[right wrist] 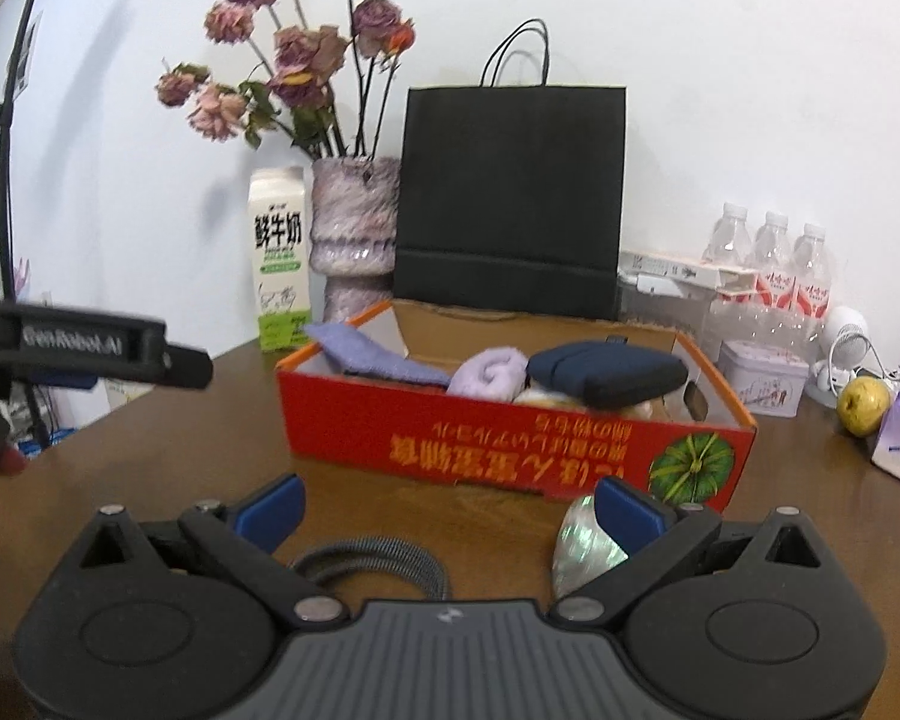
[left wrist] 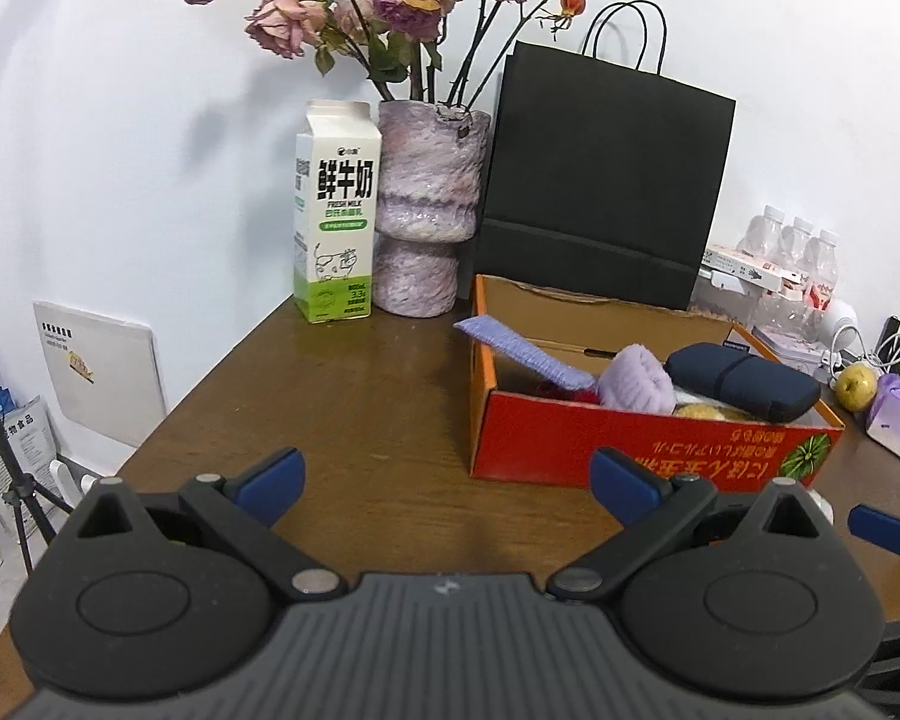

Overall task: Organize objects
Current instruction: 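Withdraw both grippers from the box toward the black cable, then grasp the coiled black braided cable with the right gripper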

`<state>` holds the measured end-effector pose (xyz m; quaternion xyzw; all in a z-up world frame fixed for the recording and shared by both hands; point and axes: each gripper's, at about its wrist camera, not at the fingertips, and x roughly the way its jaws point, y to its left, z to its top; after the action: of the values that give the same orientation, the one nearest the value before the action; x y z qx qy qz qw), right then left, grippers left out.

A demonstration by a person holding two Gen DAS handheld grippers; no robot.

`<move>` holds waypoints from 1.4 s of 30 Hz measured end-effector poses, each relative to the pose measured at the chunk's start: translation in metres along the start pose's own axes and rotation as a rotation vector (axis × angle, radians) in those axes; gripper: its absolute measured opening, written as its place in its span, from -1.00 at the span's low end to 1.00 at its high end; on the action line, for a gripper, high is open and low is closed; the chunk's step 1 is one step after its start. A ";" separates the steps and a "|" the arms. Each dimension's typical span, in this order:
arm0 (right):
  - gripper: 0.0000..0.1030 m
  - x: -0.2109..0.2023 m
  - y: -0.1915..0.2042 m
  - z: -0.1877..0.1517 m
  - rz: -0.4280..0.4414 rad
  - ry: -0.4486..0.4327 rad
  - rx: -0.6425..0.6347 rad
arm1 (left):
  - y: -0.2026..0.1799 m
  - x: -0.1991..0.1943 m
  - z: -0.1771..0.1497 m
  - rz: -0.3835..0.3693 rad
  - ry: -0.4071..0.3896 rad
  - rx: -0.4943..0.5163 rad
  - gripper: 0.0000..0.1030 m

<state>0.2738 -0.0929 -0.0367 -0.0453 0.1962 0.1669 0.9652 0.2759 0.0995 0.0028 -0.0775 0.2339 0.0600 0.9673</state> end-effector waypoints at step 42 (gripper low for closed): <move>1.00 0.080 0.036 -0.014 0.088 0.297 -0.003 | 0.073 -0.020 -0.032 -0.017 0.078 -0.041 1.00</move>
<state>0.3253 -0.0366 -0.0820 -0.0626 0.3384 0.2007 0.9172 0.2333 0.1635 -0.0253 -0.1016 0.2696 0.0535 0.9561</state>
